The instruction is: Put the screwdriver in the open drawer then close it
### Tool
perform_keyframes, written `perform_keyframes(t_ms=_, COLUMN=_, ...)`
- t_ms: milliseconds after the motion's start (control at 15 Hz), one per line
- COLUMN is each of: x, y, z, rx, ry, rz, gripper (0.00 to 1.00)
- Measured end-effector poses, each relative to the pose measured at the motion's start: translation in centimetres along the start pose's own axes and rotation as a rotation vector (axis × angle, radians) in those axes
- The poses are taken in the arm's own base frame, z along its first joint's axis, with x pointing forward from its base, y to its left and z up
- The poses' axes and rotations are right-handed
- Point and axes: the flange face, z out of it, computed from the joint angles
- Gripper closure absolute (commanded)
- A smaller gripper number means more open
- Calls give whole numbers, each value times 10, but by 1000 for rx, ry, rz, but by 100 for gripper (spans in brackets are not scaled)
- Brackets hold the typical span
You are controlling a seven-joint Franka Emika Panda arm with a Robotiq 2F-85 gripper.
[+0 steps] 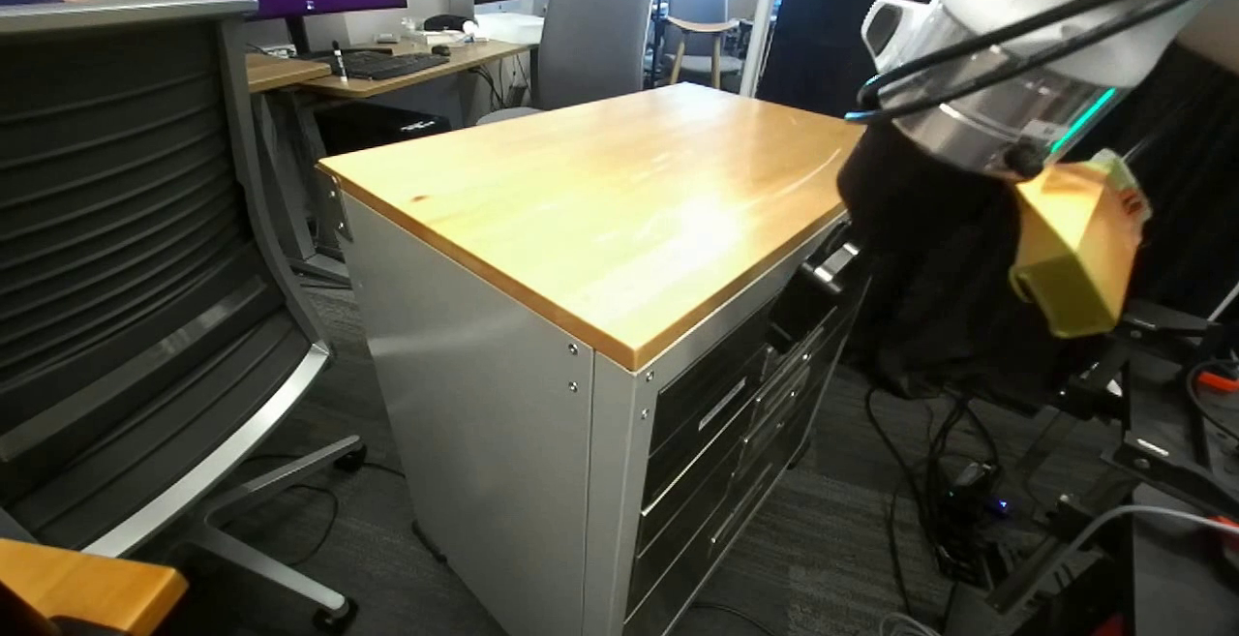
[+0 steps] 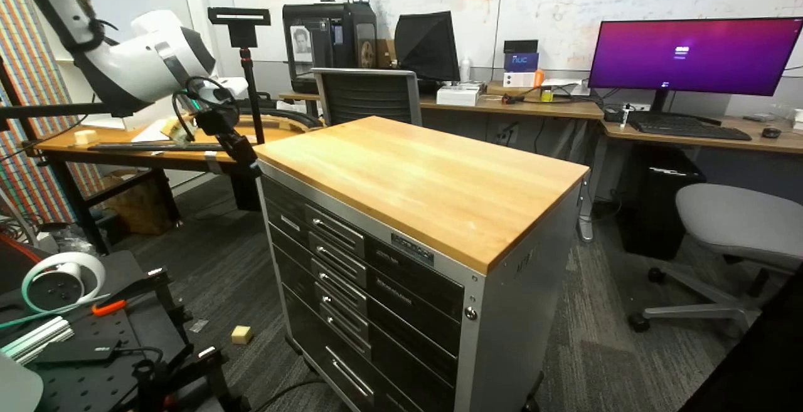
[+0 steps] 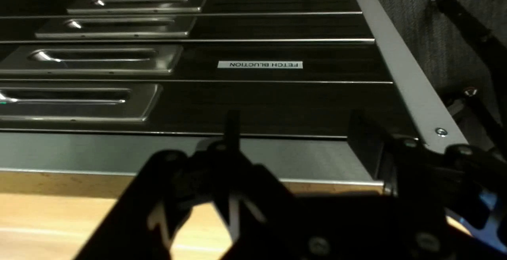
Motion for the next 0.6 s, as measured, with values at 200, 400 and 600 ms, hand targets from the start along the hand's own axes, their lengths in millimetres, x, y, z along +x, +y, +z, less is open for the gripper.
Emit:
perform_keyframes(t_ms=200, x=-4, y=0, z=-32, rx=10, ry=-88, rz=-15, gripper=0)
perform_keyframes(t_ms=400, x=-4, y=-11, z=-69, rx=34, ry=-175, rz=-50, gripper=0)
perform_keyframes(t_ms=600, x=5, y=-12, z=-111, rx=87, ry=-185, rz=-50, gripper=0)
